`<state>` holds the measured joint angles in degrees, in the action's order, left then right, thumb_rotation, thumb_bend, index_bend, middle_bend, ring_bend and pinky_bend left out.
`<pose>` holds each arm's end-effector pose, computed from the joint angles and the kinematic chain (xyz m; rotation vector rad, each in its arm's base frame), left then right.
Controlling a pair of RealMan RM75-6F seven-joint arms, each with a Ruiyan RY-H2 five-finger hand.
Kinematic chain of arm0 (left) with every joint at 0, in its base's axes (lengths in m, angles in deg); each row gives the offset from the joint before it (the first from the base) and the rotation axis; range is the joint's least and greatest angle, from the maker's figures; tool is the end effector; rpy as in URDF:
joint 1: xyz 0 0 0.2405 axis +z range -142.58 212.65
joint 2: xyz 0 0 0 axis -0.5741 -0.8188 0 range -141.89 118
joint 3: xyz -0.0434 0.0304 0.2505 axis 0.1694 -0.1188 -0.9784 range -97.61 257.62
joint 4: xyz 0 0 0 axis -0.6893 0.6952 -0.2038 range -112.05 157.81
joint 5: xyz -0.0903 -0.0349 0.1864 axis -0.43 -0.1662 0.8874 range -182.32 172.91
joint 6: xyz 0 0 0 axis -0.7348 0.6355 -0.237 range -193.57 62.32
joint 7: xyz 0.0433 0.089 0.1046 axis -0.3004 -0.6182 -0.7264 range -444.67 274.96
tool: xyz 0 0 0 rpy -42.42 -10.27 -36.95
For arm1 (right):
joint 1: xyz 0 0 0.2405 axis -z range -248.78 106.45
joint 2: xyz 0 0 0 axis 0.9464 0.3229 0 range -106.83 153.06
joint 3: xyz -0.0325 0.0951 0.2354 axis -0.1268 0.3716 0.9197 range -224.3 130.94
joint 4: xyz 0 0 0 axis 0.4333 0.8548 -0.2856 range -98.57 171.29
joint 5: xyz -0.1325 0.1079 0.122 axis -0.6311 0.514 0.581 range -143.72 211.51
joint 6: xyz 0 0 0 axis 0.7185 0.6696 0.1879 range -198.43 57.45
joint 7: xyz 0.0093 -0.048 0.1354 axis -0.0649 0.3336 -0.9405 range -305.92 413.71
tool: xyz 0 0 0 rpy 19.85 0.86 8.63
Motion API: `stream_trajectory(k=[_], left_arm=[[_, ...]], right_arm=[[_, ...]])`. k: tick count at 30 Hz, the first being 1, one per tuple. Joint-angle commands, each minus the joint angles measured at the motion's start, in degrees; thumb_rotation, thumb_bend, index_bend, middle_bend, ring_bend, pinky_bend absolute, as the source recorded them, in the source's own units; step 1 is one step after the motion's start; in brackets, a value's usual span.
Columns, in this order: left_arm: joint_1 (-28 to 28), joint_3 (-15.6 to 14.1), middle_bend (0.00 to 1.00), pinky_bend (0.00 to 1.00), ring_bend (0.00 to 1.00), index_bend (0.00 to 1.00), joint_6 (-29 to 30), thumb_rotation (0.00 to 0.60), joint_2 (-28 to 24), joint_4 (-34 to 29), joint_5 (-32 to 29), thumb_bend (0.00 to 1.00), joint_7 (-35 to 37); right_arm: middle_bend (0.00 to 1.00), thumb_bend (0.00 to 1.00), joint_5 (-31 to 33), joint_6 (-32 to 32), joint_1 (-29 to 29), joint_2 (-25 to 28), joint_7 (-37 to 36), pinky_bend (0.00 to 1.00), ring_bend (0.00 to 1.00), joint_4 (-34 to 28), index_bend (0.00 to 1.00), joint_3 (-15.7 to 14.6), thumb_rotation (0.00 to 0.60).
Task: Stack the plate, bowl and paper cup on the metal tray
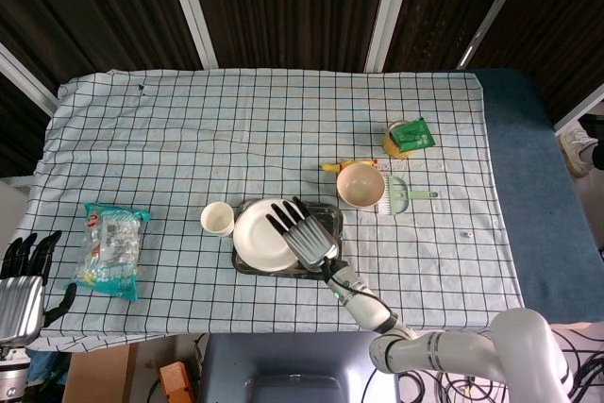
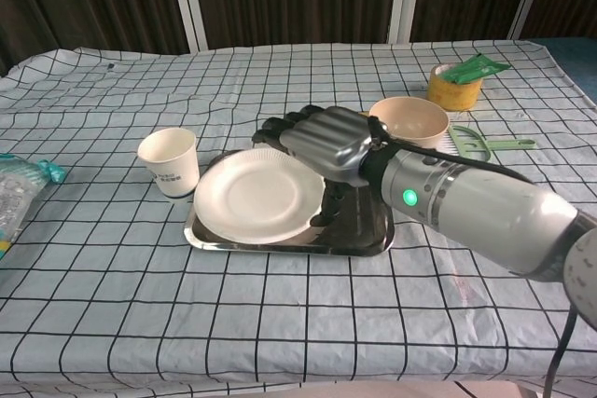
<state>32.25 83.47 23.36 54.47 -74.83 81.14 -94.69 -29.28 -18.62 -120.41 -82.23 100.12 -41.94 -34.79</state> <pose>-0.2913 0.1705 0.1497 -1.3361 -0.8454 -0.8931 -0.0676 -0.3191 -0.1029 2.1241 -0.5400 0.8160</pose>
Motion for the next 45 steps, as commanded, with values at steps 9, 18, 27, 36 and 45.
stream_trajectory(k=[9, 18, 27, 36, 45], left_arm=[[0.0, -0.1, 0.14, 0.05, 0.04, 0.00, 0.1, 0.600, -0.1, -0.1, 0.1, 0.37, 0.3], [0.0, -0.2, 0.14, 0.05, 0.04, 0.00, 0.2, 0.600, -0.2, -0.1, 0.3, 0.37, 0.6], [0.0, -0.1, 0.14, 0.05, 0.04, 0.00, 0.3, 0.600, -0.2, 0.0, 0.2, 0.37, 0.5], [0.0, -0.1, 0.14, 0.05, 0.04, 0.00, 0.4, 0.600, -0.1, 0.0, 0.2, 0.37, 0.4], [-0.3, -0.1, 0.14, 0.05, 0.04, 0.00, -0.1, 0.600, 0.1, 0.0, -0.1, 0.37, 0.0]], right_arm=[[0.00, 0.01, 12.4, -0.9, -2.3, 5.5, 7.0, 0.00, 0.00, -8.8, 0.00, -1.3, 0.600], [0.00, 0.67, 10.8, -2.9, -3.2, 7.5, 3.0, 0.00, 0.00, -9.9, 0.13, -4.0, 0.600], [0.00, 0.83, 12.9, -3.8, -4.7, 5.9, 2.3, 0.00, 0.00, -7.0, 0.17, -6.3, 0.522], [0.00, 0.83, 15.3, -3.6, -5.4, 7.1, 3.2, 0.00, 0.00, -8.4, 0.19, -8.6, 0.528], [0.00, 0.83, 15.4, -1.9, -5.6, 10.3, 3.6, 0.00, 0.00, -12.9, 0.20, -10.8, 0.539]])
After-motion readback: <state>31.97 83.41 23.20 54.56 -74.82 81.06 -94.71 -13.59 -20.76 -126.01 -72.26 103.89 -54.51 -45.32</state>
